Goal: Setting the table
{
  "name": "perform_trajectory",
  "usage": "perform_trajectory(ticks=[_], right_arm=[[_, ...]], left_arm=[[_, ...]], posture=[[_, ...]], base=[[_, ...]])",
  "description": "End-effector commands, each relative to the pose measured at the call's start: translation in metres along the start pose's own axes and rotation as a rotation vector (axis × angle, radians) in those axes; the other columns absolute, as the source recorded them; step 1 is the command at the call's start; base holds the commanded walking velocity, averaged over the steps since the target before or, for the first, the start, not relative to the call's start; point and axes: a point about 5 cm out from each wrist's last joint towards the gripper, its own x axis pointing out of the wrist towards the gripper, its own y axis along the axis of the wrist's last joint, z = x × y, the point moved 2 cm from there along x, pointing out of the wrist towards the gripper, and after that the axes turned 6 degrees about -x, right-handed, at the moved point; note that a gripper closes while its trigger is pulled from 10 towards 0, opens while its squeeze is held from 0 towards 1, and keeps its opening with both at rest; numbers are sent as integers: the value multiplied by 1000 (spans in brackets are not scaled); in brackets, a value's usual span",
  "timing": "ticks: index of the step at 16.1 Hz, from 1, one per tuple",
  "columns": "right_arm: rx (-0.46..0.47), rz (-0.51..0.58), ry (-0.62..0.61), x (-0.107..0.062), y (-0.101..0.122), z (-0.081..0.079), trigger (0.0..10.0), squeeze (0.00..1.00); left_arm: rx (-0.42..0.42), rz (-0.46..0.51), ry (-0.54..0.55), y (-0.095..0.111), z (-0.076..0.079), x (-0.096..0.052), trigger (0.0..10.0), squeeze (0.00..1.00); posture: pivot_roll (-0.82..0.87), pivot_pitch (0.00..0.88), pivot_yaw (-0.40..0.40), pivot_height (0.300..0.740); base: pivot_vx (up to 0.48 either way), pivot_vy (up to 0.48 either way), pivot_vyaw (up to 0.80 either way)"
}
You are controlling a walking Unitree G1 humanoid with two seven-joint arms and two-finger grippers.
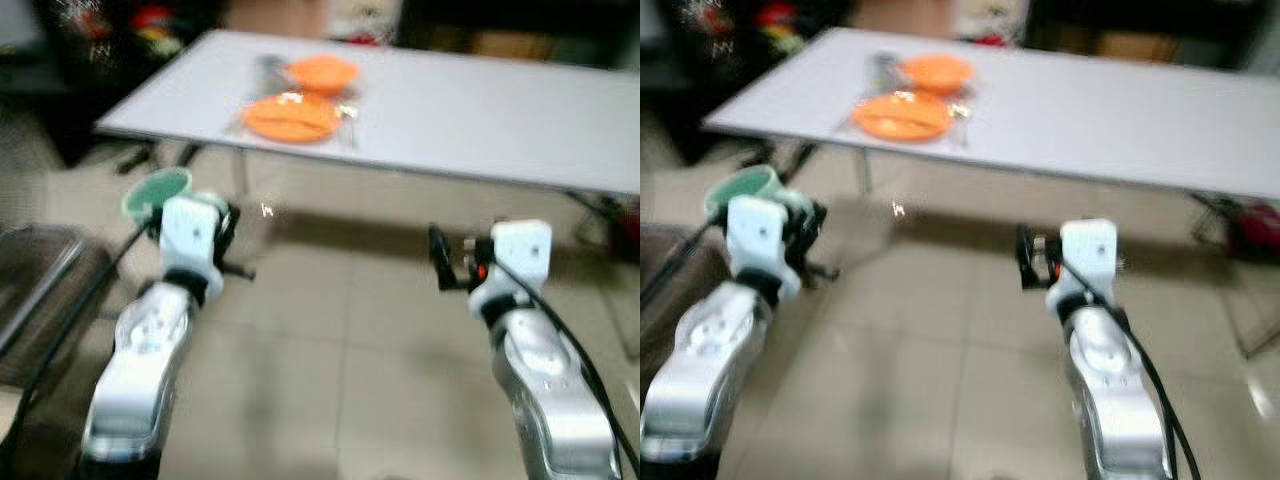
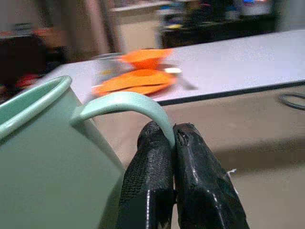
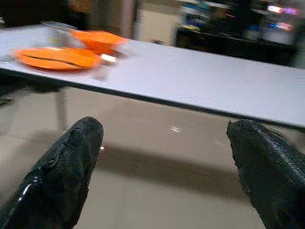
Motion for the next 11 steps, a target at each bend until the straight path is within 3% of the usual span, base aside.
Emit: perform_trajectory(ticks=[1,4,11], right_arm=[[6,5,-13,0,3,3,10000,0],[17,20,-17,0,6,3,10000,0],[-39,36,-26,3,7,2,10000,0]], left_arm=[[-3,28,-31,6,5,1,10000,0],[-2,34,-46,8,6,4,10000,0],[2,42,-50,10,6,7,10000,0]], posture=[[39,0,17,740],[41,0,20,740],[40,0,23,740]], base=[[322,0,-800],[346,0,-690],[401,0,0]])
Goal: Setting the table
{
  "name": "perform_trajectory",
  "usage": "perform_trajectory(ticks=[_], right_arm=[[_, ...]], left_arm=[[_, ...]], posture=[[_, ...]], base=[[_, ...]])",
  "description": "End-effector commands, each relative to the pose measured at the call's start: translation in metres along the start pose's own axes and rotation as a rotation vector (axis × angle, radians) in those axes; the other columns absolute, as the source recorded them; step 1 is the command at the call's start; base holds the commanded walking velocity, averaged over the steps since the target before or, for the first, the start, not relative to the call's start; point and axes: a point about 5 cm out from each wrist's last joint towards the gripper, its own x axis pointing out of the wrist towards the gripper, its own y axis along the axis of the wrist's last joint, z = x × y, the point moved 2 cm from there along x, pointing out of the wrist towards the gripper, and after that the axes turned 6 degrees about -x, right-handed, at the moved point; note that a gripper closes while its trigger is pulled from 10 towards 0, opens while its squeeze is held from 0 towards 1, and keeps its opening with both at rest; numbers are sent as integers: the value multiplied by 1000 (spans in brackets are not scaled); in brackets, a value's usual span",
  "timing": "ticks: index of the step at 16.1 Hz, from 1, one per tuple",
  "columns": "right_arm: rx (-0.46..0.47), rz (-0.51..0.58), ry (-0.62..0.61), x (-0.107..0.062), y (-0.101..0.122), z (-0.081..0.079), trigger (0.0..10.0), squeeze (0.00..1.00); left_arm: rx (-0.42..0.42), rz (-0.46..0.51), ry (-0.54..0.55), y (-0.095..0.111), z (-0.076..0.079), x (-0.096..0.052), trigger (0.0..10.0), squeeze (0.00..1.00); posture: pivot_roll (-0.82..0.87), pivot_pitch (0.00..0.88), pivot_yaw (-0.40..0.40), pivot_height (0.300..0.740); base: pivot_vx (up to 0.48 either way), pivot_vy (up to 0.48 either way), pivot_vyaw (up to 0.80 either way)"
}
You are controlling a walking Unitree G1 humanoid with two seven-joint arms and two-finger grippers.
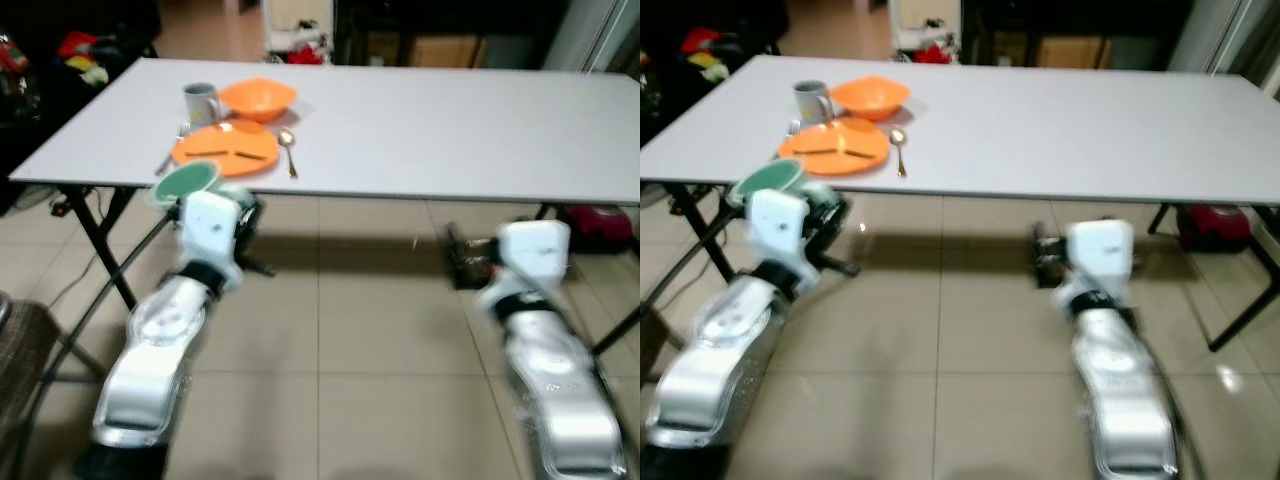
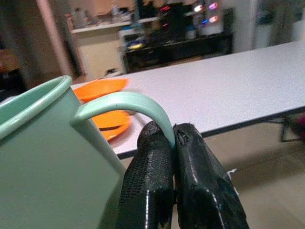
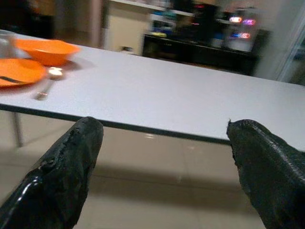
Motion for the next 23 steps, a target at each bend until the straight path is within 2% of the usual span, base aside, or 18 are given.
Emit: perform_trajectory(ticks=[1,10,15,20,23], right_arm=[[-16,2,-35,0,0,11,10000,0],[-10,12,-48,2,3,17,10000,0],[1,21,-45,6,5,13,10000,0],[19,-5,-65,2,-3,16,10000,0],[36,-8,-53,4,-3,13,10000,0]], left_arm=[[-3,17,-27,4,8,4,10000,0],[-10,21,-33,3,12,8,10000,0],[3,28,-37,5,9,11,10000,0],[16,21,-74,3,14,13,10000,0],[22,21,-85,3,14,15,10000,0]], posture=[[39,0,21,740],[24,0,20,740],[25,0,28,740],[36,0,30,740],[44,0,23,740]], base=[[409,0,0],[409,0,0],[409,0,-720],[409,0,0],[407,0,-267]])
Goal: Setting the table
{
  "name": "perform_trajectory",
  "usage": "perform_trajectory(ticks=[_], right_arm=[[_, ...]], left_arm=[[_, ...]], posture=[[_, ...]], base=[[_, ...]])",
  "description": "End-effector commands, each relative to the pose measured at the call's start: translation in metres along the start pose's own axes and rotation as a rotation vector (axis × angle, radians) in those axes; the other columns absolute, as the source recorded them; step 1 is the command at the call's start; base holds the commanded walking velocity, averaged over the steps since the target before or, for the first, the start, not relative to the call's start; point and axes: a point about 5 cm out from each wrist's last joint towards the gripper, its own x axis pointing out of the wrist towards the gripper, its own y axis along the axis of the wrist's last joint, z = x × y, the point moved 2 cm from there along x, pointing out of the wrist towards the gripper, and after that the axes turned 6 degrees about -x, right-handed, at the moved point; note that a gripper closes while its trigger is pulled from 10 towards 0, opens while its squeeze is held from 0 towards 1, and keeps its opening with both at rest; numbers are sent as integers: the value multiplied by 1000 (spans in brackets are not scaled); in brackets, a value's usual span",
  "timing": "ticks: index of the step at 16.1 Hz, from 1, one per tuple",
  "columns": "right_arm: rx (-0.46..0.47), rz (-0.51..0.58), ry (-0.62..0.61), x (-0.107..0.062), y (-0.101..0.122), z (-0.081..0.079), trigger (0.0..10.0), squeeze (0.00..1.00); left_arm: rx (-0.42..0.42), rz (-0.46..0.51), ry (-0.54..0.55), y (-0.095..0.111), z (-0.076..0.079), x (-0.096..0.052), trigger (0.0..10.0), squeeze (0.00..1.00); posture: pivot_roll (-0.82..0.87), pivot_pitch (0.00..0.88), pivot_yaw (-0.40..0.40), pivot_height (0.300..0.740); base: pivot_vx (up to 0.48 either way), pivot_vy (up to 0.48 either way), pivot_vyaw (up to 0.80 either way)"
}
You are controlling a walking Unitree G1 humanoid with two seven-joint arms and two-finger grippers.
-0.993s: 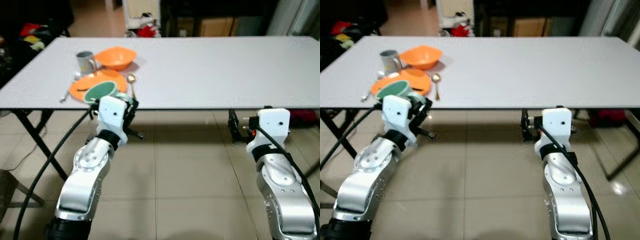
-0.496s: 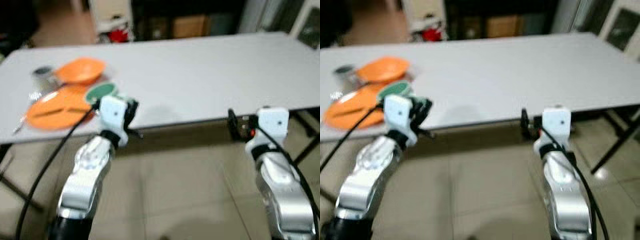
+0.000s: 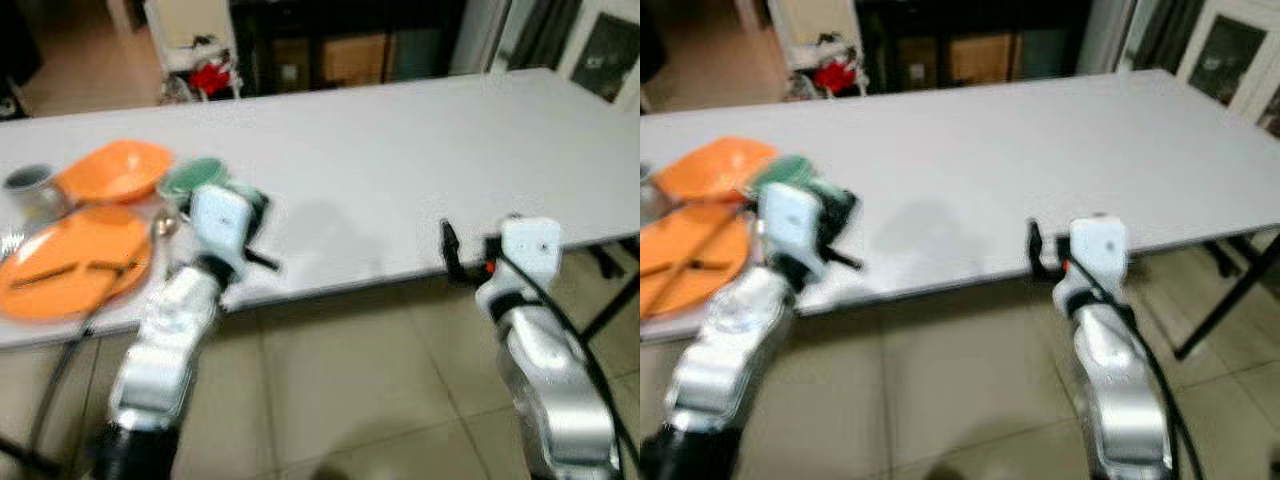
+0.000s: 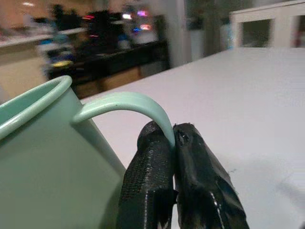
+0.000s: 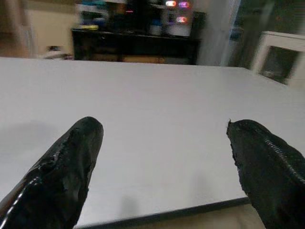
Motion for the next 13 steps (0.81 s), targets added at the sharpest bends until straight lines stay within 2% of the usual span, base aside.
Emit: perform_trajectory(ticks=[1,5,8,13], right_arm=[[22,13,21,1,3,-6,10000,0],[9,12,18,-1,2,-6,10000,0],[3,11,17,-3,0,-4,10000,0],[-8,5,77,0,-2,-12,10000,0]], left_arm=[[33,17,11,5,-8,-1,10000,0],[39,19,-22,5,-4,5,10000,0],[42,21,-57,4,4,10,10000,0],[77,-9,-76,-4,1,19,10000,0]], posture=[[50,0,19,740],[39,0,29,740],[35,0,30,740],[44,0,22,740]], base=[[409,0,-800],[410,0,-800],[410,0,0],[385,0,0]])
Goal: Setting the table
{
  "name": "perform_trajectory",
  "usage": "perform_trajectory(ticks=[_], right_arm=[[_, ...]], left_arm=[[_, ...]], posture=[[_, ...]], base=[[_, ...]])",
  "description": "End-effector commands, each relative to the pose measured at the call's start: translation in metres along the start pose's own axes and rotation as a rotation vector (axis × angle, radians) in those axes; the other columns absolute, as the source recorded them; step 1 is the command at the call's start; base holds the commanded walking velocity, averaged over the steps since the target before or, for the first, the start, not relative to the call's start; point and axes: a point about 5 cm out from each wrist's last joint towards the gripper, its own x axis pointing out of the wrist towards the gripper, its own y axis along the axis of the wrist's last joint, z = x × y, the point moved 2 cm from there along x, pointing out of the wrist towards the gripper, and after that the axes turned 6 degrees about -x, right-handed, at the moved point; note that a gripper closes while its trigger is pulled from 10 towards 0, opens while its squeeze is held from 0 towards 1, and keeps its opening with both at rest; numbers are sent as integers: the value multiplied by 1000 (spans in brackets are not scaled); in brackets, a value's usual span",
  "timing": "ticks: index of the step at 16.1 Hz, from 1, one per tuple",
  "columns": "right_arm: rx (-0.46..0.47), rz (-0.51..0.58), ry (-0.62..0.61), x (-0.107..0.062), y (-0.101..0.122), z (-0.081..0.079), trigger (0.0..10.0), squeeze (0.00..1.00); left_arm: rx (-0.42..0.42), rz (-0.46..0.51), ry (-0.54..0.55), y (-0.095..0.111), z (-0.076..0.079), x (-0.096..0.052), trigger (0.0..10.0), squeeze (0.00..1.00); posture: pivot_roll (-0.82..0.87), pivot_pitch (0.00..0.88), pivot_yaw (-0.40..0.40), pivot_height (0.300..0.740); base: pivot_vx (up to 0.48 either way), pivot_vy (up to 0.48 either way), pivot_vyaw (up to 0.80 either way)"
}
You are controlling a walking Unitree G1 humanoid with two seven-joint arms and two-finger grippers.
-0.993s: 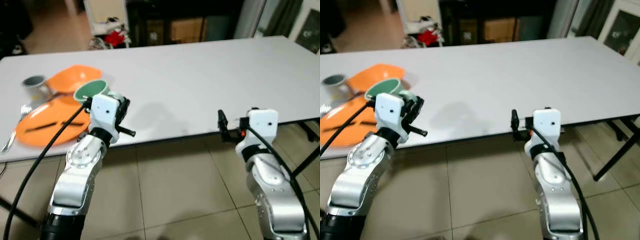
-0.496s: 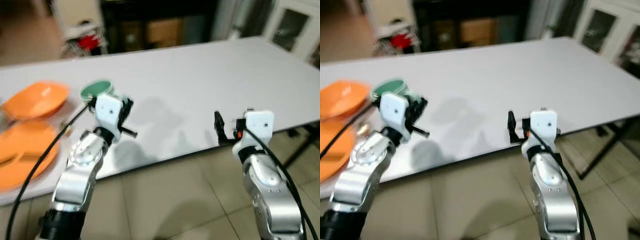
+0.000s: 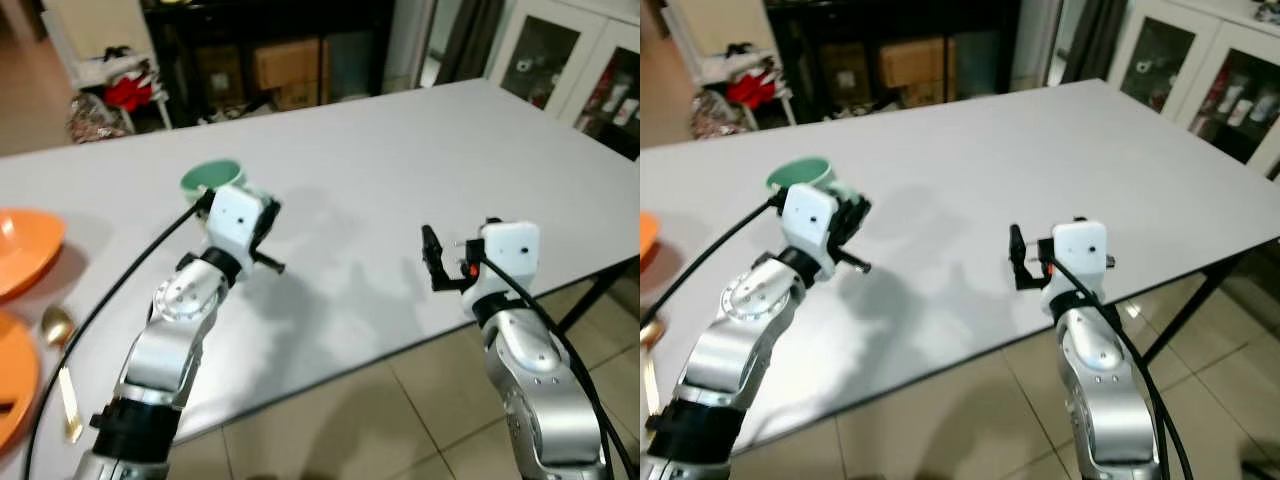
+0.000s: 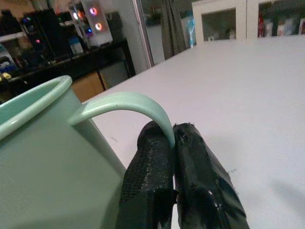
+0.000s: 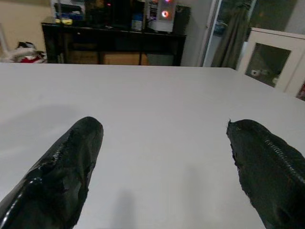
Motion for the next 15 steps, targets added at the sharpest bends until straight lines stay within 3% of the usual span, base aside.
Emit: perform_trajectory(ticks=[1,5,8,15], right_arm=[[-17,-4,-6,0,-2,5,10000,0],[-24,-6,22,-1,-4,0,10000,0],[-30,-8,24,0,-6,0,10000,0],[36,-68,301,3,-15,-25,10000,0]], left_arm=[[21,34,-39,8,8,7,10000,0],[37,21,-97,4,9,15,10000,0],[38,48,-145,0,15,24,10000,0],[25,-29,-78,-11,-8,60,10000,0]], posture=[[46,0,20,740],[44,0,26,740],[31,0,38,740],[28,0,57,740]], base=[[368,0,0],[359,0,0],[0,0,0],[0,0,0]])
